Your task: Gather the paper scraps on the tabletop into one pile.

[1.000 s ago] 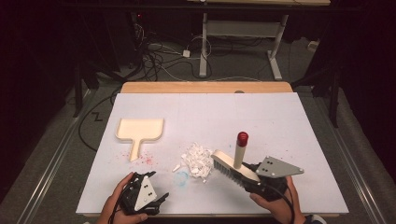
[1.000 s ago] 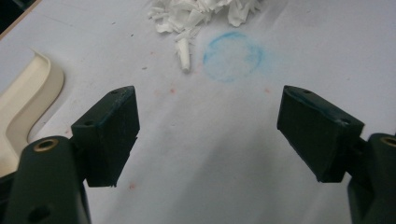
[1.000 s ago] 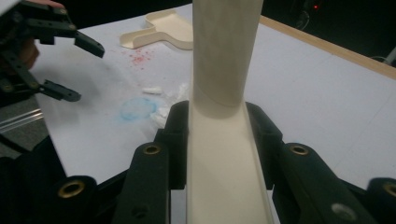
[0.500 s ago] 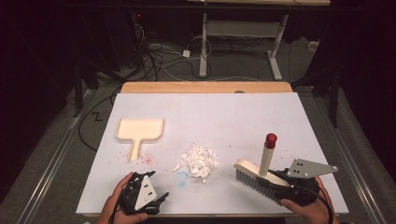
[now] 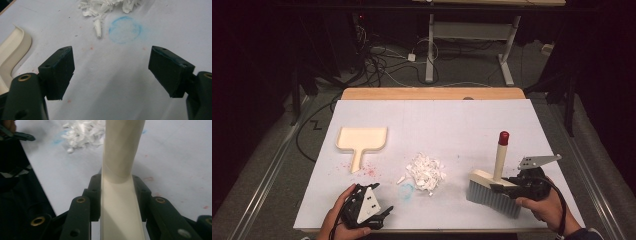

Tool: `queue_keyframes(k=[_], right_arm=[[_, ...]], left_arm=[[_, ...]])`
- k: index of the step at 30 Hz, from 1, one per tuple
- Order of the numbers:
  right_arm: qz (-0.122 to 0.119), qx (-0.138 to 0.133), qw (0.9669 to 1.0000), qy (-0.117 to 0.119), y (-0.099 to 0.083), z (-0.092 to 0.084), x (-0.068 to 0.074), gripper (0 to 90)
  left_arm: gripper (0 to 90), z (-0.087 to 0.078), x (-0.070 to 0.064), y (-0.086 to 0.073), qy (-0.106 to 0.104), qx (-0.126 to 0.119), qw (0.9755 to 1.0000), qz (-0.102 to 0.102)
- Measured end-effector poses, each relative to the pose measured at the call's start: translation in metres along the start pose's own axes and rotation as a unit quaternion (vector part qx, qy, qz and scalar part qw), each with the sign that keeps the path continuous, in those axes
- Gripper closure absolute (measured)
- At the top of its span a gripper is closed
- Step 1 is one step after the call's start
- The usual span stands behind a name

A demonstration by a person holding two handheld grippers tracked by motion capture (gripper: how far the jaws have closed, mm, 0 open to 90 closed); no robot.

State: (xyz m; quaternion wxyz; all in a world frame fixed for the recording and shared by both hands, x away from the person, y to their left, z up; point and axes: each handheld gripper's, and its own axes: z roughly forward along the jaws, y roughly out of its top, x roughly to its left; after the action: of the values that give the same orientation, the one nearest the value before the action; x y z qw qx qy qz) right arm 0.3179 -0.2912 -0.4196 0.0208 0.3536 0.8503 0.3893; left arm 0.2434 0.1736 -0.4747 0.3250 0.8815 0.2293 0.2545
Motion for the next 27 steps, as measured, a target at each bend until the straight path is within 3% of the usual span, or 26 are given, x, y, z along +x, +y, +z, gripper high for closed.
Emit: queue_keyframes(k=[3, 5, 11, 15, 17, 24, 25, 27], right_arm=[[-0.002, 0.018, 0.9998, -0.006, 0.004, 0.005, -0.01, 61.7], [-0.005, 0.034, 0.999, -0.029, 0.009, 0.009, -0.016, 58.4], [0.002, 0.042, 0.9979, -0.049, 0.019, 0.011, -0.038, 57.7], [-0.008, 0.062, 0.9967, -0.05, 0.025, 0.012, -0.05, 55.1], [-0.022, 0.083, 0.9936, -0.074, 0.03, 0.014, -0.053, 52.2], [-0.054, 0.114, 0.9899, -0.064, 0.044, 0.017, -0.066, 50.2], [-0.065, 0.122, 0.9882, -0.065, 0.047, 0.018, -0.067, 48.7], [-0.12, 0.148, 0.9782, -0.082, 0.051, 0.02, -0.066, 46.6]], left_arm=[[19.9, 0.001, 0.0, 0.001, 0.007, 0.007, 1.0, -0.001], [19.9, 0.001, 0.0, 0.001, 0.006, 0.007, 1.0, 0.0], [19.9, 0.003, -0.001, 0.001, 0.003, 0.01, 0.9999, 0.004], [19.9, 0.004, -0.002, 0.001, 0.001, 0.012, 0.9999, 0.004], [19.9, 0.005, -0.003, 0.001, 0.0, 0.012, 0.9999, 0.005], [19.9, 0.006, -0.003, 0.001, -0.003, 0.017, 0.9998, 0.007], [19.9, 0.007, -0.003, 0.001, -0.004, 0.017, 0.9998, 0.008], [19.9, 0.007, -0.004, 0.001, -0.006, 0.018, 0.9997, 0.011]])
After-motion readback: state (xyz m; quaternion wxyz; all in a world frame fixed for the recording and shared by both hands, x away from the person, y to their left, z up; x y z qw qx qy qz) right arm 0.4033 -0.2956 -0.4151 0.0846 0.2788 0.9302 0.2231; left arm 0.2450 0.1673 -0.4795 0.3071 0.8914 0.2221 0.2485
